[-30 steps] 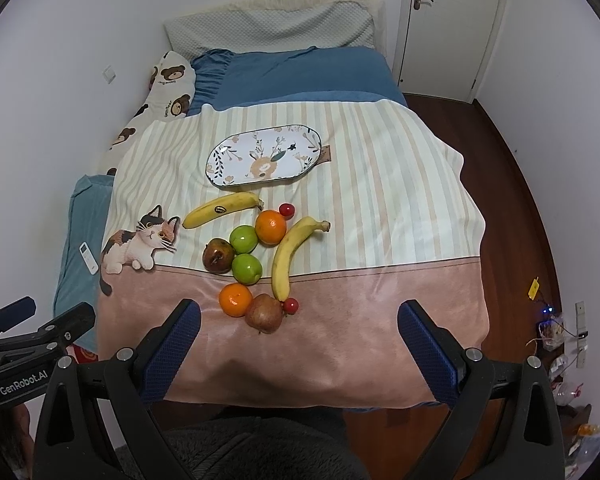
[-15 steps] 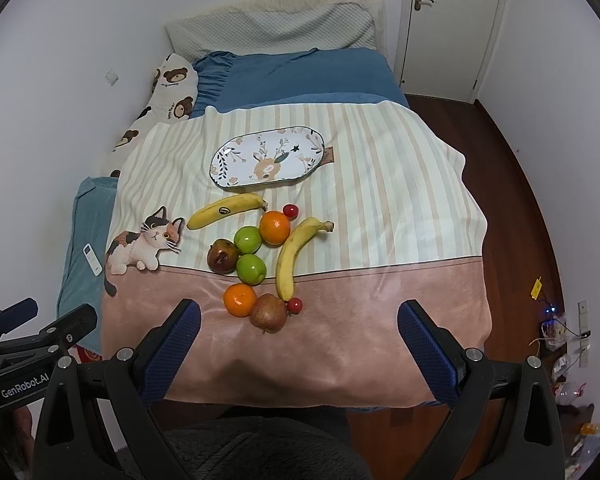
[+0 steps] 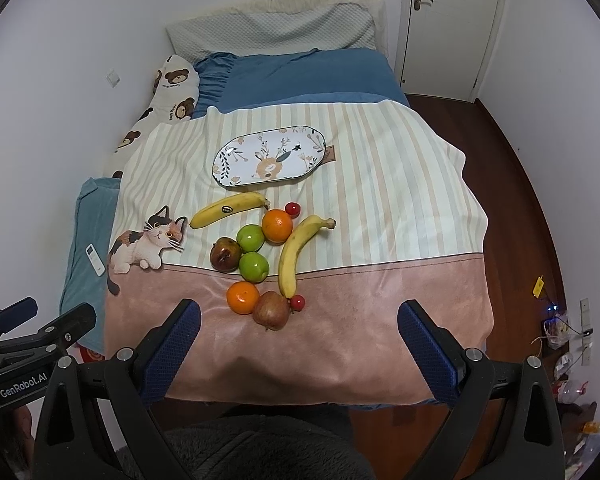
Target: Organize fruits
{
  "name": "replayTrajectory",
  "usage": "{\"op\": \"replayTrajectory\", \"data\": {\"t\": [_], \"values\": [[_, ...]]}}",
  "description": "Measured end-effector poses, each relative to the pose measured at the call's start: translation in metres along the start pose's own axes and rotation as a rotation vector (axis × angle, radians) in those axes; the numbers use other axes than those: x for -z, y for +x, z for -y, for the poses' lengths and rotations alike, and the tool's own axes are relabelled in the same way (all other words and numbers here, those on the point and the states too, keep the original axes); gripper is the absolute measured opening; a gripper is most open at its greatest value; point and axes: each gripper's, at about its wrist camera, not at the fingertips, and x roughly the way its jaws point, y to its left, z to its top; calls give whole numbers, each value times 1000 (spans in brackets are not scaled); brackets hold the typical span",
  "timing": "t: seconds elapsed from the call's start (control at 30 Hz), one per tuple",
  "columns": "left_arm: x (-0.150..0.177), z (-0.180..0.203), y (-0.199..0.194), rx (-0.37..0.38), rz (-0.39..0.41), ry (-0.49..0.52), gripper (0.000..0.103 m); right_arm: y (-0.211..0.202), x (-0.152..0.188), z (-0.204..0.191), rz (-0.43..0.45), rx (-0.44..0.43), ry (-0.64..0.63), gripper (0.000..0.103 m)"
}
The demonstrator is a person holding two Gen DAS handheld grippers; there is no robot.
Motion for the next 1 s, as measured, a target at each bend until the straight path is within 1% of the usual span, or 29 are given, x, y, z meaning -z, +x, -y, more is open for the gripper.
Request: {"op": "replayTrajectory", "data": {"t": [0.43, 0.77, 0.9, 1.0], "values": [[-7, -3, -5, 1, 7, 1, 103, -7, 4, -2, 8, -6, 3, 101], [-2, -2, -5, 2, 9, 1, 103, -11, 5, -6, 3, -14, 2, 101], [-9, -4, -7, 2, 18, 0, 103, -9, 5, -9, -9, -30, 9, 101], [-22, -10, -1, -17, 41, 14, 103, 6, 3, -2, -19, -64, 30, 101]]}}
